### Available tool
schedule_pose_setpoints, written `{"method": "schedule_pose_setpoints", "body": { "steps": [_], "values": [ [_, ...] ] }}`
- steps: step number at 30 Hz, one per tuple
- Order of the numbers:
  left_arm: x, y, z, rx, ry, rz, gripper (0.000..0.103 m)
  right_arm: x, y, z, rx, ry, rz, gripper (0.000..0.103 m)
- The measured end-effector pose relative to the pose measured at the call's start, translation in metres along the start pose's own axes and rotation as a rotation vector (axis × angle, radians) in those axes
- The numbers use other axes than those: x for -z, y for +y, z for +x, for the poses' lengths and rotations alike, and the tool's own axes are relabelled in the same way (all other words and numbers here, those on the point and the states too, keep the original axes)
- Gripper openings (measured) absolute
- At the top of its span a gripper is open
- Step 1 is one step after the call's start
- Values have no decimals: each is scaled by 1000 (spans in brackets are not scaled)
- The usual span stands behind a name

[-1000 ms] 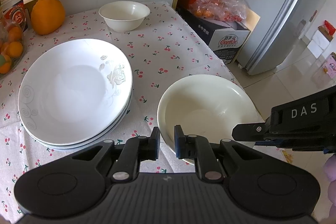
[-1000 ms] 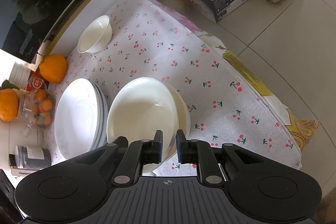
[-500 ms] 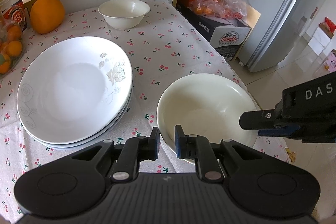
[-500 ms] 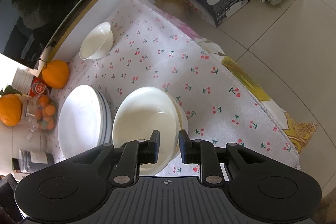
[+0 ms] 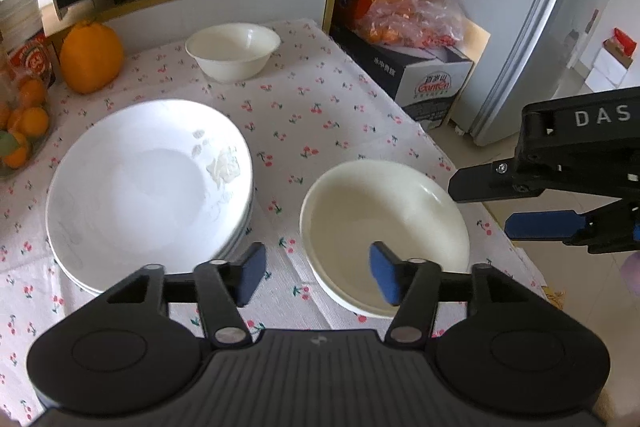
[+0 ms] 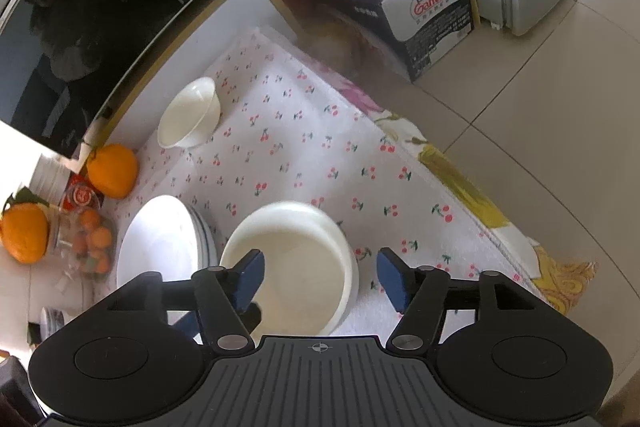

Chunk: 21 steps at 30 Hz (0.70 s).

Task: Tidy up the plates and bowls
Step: 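Move both tools to a white bowl beside the microwave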

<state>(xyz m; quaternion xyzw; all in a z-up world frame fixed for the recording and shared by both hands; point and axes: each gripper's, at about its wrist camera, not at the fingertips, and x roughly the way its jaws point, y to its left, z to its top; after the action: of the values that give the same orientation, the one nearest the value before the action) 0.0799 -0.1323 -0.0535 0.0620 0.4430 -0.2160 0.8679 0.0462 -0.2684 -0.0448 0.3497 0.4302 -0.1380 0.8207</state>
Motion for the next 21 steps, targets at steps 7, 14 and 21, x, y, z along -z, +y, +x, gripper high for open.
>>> {"method": "schedule_pose_setpoints", "body": {
  "steps": [7,14,21],
  "values": [
    [-12,10,-5,-22,-38,-29,82,-13,4,13,-36,-25,-50,77],
    [-31,32,-2,-63,-42,-53,93,-37,27,21,-85,-20,-90,85],
    [-63,61,2,-89,-55,-130,98,-67,63,34,-148,6,-151,89]
  ]
}}
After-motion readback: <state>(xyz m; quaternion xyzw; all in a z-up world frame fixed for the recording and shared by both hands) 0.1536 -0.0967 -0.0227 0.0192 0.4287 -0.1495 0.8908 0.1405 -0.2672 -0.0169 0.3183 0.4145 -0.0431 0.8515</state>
